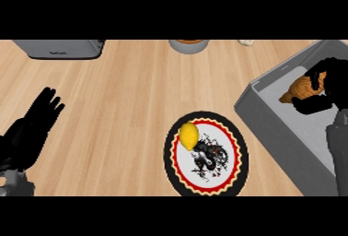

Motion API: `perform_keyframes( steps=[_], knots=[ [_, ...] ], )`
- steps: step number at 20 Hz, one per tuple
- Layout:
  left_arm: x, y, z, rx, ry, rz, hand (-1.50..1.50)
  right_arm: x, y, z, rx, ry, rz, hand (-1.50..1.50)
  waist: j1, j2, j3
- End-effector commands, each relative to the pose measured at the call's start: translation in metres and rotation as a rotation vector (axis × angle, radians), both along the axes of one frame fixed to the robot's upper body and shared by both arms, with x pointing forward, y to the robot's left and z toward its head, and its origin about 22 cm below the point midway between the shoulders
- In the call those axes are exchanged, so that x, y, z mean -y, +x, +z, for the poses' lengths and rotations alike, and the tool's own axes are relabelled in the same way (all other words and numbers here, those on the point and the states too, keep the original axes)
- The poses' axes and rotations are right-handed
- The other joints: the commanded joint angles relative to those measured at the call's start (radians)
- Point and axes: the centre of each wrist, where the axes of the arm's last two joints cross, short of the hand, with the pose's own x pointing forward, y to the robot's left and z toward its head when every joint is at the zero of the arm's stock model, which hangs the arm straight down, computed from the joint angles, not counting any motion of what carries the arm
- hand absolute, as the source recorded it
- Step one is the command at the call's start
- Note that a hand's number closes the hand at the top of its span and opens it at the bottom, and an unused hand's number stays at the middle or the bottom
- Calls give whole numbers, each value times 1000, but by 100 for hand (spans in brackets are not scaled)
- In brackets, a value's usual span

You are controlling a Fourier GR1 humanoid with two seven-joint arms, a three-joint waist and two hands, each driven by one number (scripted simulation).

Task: Pick the croissant from the plate and place it in the cardboard box

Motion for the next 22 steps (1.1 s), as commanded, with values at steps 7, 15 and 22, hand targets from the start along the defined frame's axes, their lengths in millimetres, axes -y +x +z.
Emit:
perform_keyframes(
  steps=[7,15,22],
  knots=[
    [2,-13,13,10,7,-11,0,35,-6,-61,-67,147,37,-150,0,-3,1],
    [-2,-1,5,-6,-3,12,0,52,-8,-28,346,489,-71,-150,-16,-4,2],
    [0,-13,-6,5,0,16,0,111,-59,-11,486,650,-120,-150,-25,-8,0]
  ],
)
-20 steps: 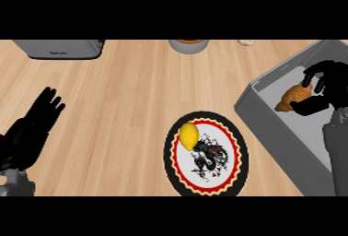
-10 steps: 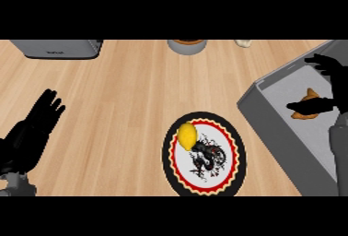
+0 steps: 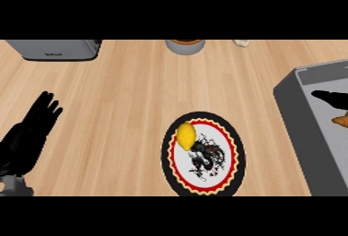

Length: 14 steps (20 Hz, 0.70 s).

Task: Pick the croissant from the plate and place it in the cardboard box

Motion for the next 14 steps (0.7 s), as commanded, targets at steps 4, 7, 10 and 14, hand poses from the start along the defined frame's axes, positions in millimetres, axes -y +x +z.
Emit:
perform_keyframes(
  steps=[4,7,10,14],
  knots=[
    [7,-10,3,-1,5,-12,0,63,-44,4,71,150,-72,-150,5,5,17],
    [-9,-4,14,7,6,14,0,87,-76,8,84,132,-47,-150,1,5,16],
    [3,6,9,4,1,5,0,108,-80,-10,64,113,-4,-150,6,8,17],
    [-17,6,9,17,-10,-8,0,134,-100,11,75,114,14,-150,6,7,16]
  ],
)
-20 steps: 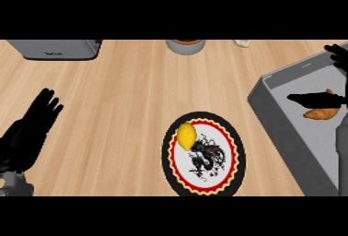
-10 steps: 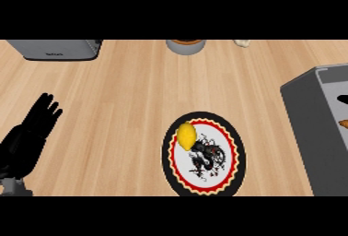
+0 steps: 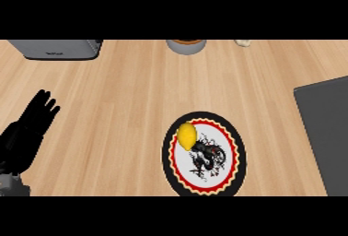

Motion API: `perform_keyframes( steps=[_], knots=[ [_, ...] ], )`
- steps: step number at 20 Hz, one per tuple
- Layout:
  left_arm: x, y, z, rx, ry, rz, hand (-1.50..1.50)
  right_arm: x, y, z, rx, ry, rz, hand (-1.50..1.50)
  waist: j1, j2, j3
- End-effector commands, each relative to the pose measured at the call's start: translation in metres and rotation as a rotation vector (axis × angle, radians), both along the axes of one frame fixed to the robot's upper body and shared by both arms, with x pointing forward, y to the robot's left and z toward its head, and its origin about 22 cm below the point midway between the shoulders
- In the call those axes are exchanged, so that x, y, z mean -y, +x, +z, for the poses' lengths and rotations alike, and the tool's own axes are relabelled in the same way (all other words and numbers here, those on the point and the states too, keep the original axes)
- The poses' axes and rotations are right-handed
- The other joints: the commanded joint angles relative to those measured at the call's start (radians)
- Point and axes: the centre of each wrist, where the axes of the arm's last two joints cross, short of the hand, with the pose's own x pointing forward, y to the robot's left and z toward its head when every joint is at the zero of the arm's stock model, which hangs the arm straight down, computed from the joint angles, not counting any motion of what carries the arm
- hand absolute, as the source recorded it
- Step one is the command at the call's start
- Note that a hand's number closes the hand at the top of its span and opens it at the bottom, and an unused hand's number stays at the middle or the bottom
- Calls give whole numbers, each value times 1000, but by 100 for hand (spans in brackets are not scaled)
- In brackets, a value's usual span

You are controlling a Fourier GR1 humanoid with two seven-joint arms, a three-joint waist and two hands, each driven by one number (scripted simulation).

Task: Pick the croissant from the plate and place it in the cardboard box

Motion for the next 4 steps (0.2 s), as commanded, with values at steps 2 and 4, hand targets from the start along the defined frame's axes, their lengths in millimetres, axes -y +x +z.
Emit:
perform_keyframes(
  steps=[2,4],
  knots=[
    [1,-8,10,7,8,6,0,28,-37,-6,-22,-30,14,-150,2,2,14],
    [5,8,-7,7,14,-15,0,36,-20,0,-30,-53,7,-150,4,5,14]
  ],
)
